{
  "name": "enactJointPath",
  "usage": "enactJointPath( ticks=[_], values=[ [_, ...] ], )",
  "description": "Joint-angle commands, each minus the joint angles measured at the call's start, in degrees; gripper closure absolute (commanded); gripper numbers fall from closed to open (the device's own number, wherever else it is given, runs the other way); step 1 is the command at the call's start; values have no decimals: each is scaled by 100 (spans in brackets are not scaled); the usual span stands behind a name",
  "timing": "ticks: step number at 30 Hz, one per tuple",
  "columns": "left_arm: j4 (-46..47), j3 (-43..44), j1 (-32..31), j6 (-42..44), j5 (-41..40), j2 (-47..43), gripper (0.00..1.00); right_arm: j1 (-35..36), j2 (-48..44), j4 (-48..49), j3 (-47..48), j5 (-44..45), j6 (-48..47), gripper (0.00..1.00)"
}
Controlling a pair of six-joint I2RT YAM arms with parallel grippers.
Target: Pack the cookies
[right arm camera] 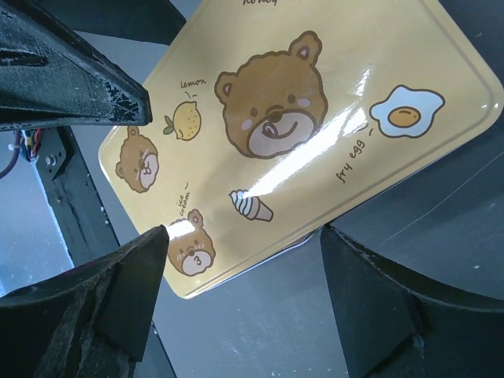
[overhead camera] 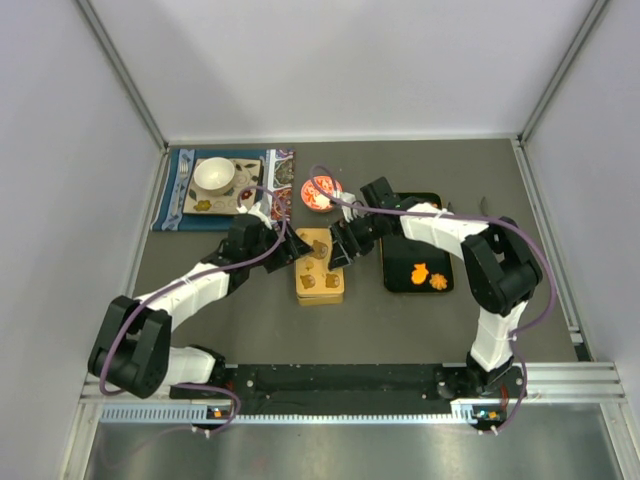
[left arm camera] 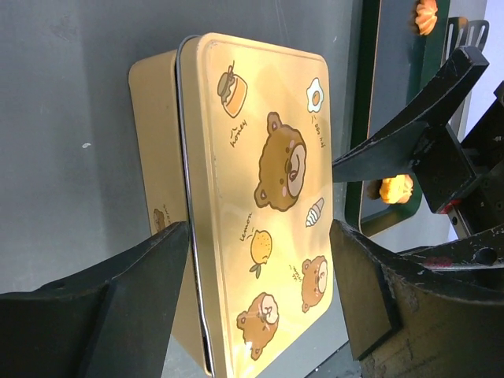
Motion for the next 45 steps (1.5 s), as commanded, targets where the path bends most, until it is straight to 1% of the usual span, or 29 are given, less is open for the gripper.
enactJointPath(
  ticks=[1, 8, 21, 27, 38, 45],
  values=[
    [-56, 209, 38, 194, -78, -196, 22, 87, 103, 79, 281, -12, -121, 21],
    [-83, 156, 38, 352, -149, -214, 20, 131, 112, 44, 307, 76, -121, 22],
    [375, -230, 46, 467, -219, 14, 19, 157, -28, -8, 149, 269, -411, 22],
    [559, -354, 38, 432, -219, 129, 21, 157, -90, -17, -53, 392, -490, 22],
    [691, -450, 29, 344, -17, 243, 23, 175, -81, -17, -325, 340, -482, 22],
    [823, -600, -24, 300, 18, 296, 31, 236, -213, -17, -510, 506, -517, 22]
  ],
)
